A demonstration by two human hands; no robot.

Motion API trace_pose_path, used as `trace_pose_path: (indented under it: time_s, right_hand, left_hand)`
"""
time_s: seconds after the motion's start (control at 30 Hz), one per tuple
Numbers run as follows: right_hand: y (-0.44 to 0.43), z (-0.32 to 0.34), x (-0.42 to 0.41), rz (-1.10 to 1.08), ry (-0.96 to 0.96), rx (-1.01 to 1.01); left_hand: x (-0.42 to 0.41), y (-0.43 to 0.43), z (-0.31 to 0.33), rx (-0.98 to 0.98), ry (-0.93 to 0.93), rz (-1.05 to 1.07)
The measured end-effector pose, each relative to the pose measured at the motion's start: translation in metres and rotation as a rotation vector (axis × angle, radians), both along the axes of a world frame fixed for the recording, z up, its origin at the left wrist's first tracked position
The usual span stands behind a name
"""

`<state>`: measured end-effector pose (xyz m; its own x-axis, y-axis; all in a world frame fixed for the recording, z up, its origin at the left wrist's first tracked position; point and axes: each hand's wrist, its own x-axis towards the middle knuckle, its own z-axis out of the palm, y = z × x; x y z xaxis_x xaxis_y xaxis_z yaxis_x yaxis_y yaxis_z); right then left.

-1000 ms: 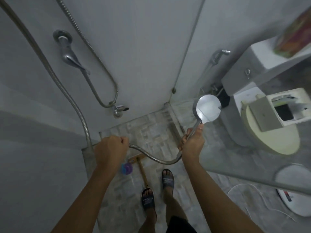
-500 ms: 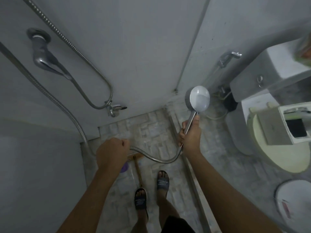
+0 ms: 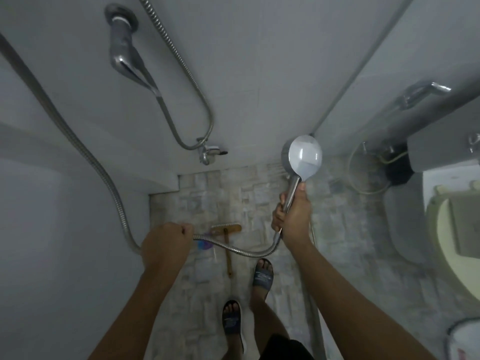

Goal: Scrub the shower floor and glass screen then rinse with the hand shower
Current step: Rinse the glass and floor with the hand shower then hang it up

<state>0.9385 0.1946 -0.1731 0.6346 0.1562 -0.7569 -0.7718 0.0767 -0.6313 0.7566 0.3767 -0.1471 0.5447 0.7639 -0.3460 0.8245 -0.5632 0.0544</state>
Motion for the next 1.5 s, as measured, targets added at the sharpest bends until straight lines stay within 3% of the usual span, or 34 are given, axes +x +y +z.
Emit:
trace_pose_path:
  time_s: [0.4, 1.07, 1.27, 1.4, 1.5]
  right_hand:
    - [0.062, 0.030, -0.079, 0.113, -0.136, 0.113]
    - [0.106, 0.046, -0.295, 0.212, -0.035, 0.289]
    - [0.096, 0.049, -0.350, 0.338, 0.018, 0.255]
    - [0.071, 0.038, -0.391, 0.372, 0.077, 0.178]
    - [0.053, 0.027, -0.414, 0.379, 0.128, 0.146]
  left_hand:
    - [-0.122, 0.025, 0.019, 0.023, -0.033, 0.128]
    - [-0.366, 0.020, 0.041, 0.239, -0.061, 0.155]
    - [-0.391, -0.006, 0.042, 0.318, -0.134, 0.050]
    - [-0.411, -0.029, 0.033, 0.341, 0.031, -0.215]
    - [-0.421, -0.043, 0.029, 0.345, 0.035, -0.231]
